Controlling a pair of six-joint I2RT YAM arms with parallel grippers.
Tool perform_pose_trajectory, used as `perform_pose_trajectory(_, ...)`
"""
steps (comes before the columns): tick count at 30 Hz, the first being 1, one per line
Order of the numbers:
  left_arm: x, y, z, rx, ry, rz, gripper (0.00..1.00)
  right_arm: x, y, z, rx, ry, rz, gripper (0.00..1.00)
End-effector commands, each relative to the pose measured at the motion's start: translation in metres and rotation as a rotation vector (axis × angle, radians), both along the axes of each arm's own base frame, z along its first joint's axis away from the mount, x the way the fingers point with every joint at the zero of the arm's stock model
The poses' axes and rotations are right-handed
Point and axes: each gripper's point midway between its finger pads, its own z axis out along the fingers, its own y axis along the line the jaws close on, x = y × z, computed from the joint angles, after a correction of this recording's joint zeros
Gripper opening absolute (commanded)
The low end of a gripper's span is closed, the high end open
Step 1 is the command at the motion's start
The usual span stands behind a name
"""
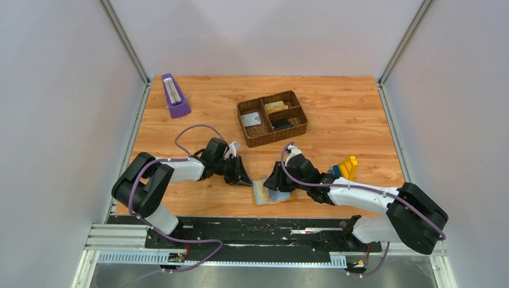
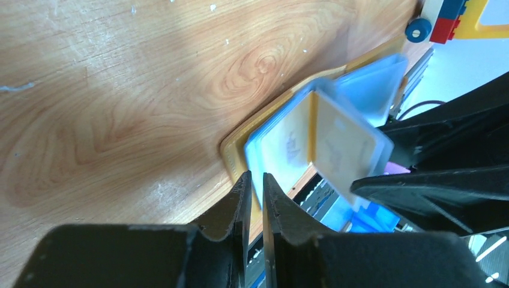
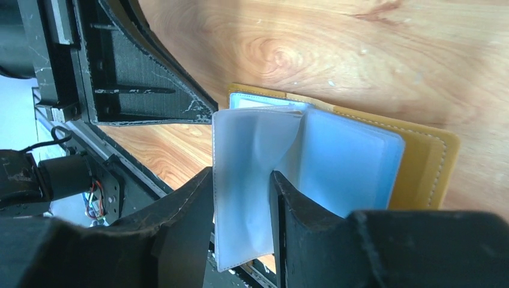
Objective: Take the credit cards out of the card holder
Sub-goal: Remove the credit card from the card holder.
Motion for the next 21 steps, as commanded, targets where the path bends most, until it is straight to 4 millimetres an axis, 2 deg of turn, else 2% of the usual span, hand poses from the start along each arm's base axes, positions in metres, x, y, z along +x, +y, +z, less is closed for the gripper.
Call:
perform_pose_trajectory(1,0.005,-0.003,0.002,0.010,-0.032,-0.023,0.17,0.006,-0.019,0.002,-0.030,-0.017,-0.066,0.39)
perform_pose_trajectory(4,0.005,-0.002,0.001,0.019,-0.034,-0.026,0.13,0.007,-0.025,0.003,-0.033,-0.019,-0.087,0.40)
perform_pose_trajectory(9,0.005,0.000,0.003,0.032,-0.038,-0.018,0.15,0.006,-0.034,-0.005,-0.041,-0.001,-0.107,0.39)
perform_pose_trajectory(13,0.008,-0.005,0.014,0.018,-0.068,-0.027,0.20,0.004,-0.038,-0.010,-0.044,0.013,-0.114,0.37)
perform_pose_trajectory(16,0.008,-0.012,0.025,0.000,-0.085,-0.037,0.21,0.006,-0.040,-0.005,-0.031,0.001,-0.129,0.36)
perform_pose_trajectory(18,0.009,-0.016,0.032,-0.013,-0.099,-0.041,0.21,0.002,-0.046,-0.006,-0.049,0.010,-0.134,0.36)
perform_pose_trajectory(21,0.009,-0.020,0.038,-0.019,-0.111,-0.048,0.23,0.006,-0.057,-0.002,-0.078,-0.016,-0.177,0.36)
